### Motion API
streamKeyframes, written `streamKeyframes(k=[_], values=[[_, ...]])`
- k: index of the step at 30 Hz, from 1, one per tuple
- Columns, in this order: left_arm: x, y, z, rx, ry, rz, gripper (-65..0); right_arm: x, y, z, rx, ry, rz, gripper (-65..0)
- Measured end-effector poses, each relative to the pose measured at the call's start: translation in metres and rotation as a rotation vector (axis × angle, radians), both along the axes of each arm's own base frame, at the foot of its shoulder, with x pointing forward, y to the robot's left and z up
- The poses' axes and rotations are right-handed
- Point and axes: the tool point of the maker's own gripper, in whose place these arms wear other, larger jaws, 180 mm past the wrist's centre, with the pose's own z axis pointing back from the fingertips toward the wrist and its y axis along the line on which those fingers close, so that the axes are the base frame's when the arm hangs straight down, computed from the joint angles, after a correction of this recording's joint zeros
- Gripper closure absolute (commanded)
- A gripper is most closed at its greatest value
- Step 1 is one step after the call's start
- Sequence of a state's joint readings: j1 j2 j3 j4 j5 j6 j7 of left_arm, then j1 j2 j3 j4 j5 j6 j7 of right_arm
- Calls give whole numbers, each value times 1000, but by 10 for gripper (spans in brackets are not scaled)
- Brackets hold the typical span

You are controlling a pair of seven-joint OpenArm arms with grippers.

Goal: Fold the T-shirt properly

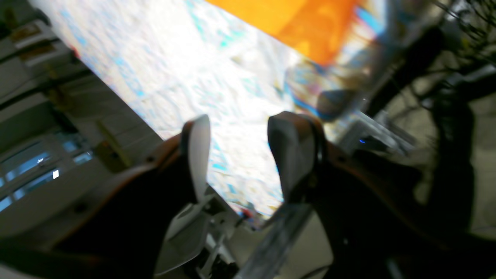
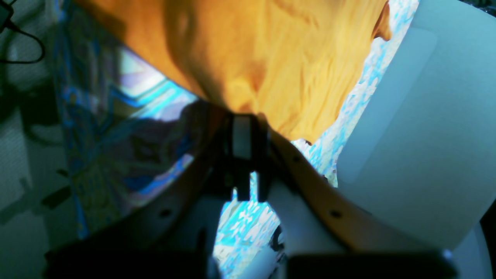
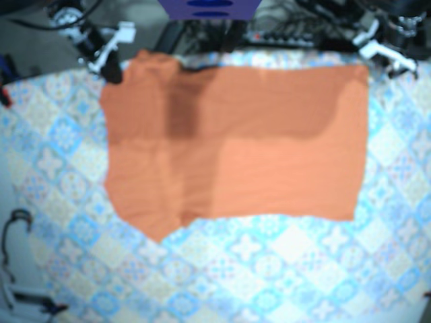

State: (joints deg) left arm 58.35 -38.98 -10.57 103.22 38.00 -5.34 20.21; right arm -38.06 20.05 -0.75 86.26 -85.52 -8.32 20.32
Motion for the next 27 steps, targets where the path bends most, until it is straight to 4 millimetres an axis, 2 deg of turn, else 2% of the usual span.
streamKeyframes(k=[2,5,14,20,27], values=[[-5,9,-14,25,43,20,-289,1,0,0,-1,-3,-1,0],[1,-5,-22,-9,56,-35,-289,0,1,0,3,0,1,0],[5,-26,-34,-48,63,-70,-289,0,1,0,3,-2,1,0],[-4,-16,-58,-26,125,-50,-289,1,2,2,4,-6,2,0],[-6,-17,-59,-30,128,-52,-289,1,2,2,3,-5,3,0]])
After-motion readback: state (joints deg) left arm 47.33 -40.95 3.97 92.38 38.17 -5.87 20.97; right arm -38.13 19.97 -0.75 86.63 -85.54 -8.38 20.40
